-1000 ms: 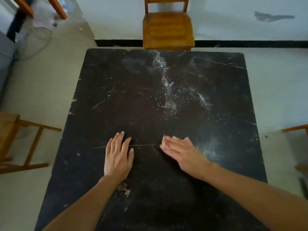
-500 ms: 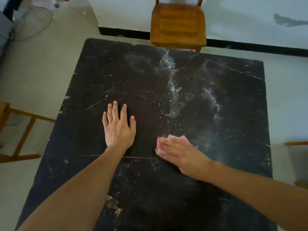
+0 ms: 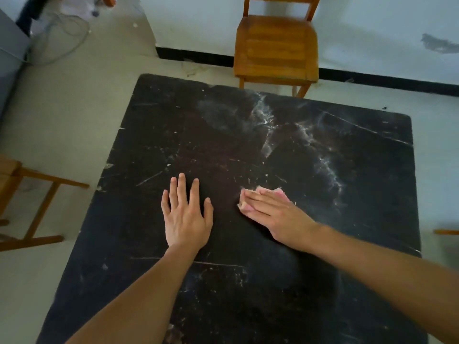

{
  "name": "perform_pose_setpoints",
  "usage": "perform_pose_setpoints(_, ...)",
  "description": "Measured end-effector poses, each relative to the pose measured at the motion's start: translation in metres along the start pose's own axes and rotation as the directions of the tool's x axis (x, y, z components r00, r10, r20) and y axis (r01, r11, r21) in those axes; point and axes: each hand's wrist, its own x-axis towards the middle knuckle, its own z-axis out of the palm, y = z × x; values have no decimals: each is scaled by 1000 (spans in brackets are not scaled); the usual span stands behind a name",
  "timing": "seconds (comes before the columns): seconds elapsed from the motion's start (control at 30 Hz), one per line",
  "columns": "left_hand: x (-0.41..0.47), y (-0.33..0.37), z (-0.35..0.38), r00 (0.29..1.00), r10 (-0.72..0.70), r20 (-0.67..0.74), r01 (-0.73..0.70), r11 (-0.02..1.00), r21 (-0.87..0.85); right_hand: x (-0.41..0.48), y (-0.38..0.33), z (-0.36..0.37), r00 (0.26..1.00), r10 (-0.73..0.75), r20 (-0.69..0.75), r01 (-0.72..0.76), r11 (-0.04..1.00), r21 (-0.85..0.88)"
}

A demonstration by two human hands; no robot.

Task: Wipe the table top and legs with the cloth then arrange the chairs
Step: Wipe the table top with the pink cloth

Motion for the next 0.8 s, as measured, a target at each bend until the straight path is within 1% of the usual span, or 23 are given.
perform_pose_setpoints(0.03,0,0,0,1000,0,0,0,1000,2,3,12,0,1000,-20,22,20,1000,13)
perform_pose_setpoints(0.07,1,-1,0,1000,3,-5,-3,1000,1,16,33,-3,998,55,29,-55,998,26)
perform_pose_setpoints(0.1,1,-1,1,1000,5,-13,-5,1000,-4,35,58,-12,981,196,-1,-196,980,31)
perform_pose_setpoints(0.13,2,-1,3,1000,6,-19,-6,1000,-11,57,82,-30,934,353,-45,-353,935,26)
perform_pose_setpoints(0.17,1,-1,4,1000,6,-19,-6,1000,-13,76,107,-49,869,488,-81,-488,873,21)
perform_pose_setpoints(0.2,1,-2,5,1000,8,-21,-8,1000,-11,89,123,-65,803,587,-107,-587,809,32)
perform_pose_setpoints(0.23,1,-3,6,1000,12,-27,-12,1000,-6,96,128,-74,771,621,-142,-621,782,47)
perform_pose_setpoints(0.27,1,-3,5,999,15,-31,-15,1000,-1,100,121,-73,782,602,-162,-604,796,39)
perform_pose_setpoints(0.3,2,-3,5,1000,13,-29,-13,1000,2,98,106,-66,822,544,-167,-545,837,43)
perform_pose_setpoints(0.37,2,-3,5,1000,7,-21,-7,1000,17,81,61,-41,935,345,-79,-338,937,84)
perform_pose_setpoints(0.4,2,-2,6,1000,8,-19,-7,1000,27,71,42,-28,974,225,-10,-224,972,75)
perform_pose_setpoints(0.43,1,-2,6,1000,8,-15,-7,999,34,66,35,-21,991,133,15,-133,990,43)
perform_pose_setpoints(0.47,2,-2,6,1000,10,-16,-9,999,38,70,44,-23,994,109,-7,-108,994,20)
perform_pose_setpoints(0.5,2,-2,6,1000,11,-25,-10,999,40,82,60,-29,981,190,-24,-189,982,26)
perform_pose_setpoints(0.53,3,-3,6,999,14,-38,-12,999,38,98,81,-39,944,325,-60,-324,946,25)
perform_pose_setpoints(0.6,2,-4,9,999,25,-44,-23,999,37,127,126,-67,822,557,-117,-555,830,51)
perform_pose_setpoints(0.63,1,-4,9,999,29,-43,-27,999,36,135,143,-78,752,644,-137,-645,763,46)
perform_pose_setpoints(0.67,1,-5,9,998,30,-46,-28,999,39,140,148,-84,727,665,-174,-670,742,38)
perform_pose_setpoints(0.7,2,-6,9,999,28,-47,-26,999,43,143,141,-82,742,641,-196,-646,762,46)
perform_pose_setpoints(0.73,2,-6,9,999,26,-44,-24,999,48,141,125,-73,799,575,-178,-575,816,56)
perform_pose_setpoints(0.77,2,-6,9,999,23,-41,-21,998,52,137,101,-61,871,472,-134,-469,881,56)
perform_pose_setpoints(0.8,2,-6,9,999,21,-41,-18,998,58,129,78,-49,938,337,-76,-334,941,58)
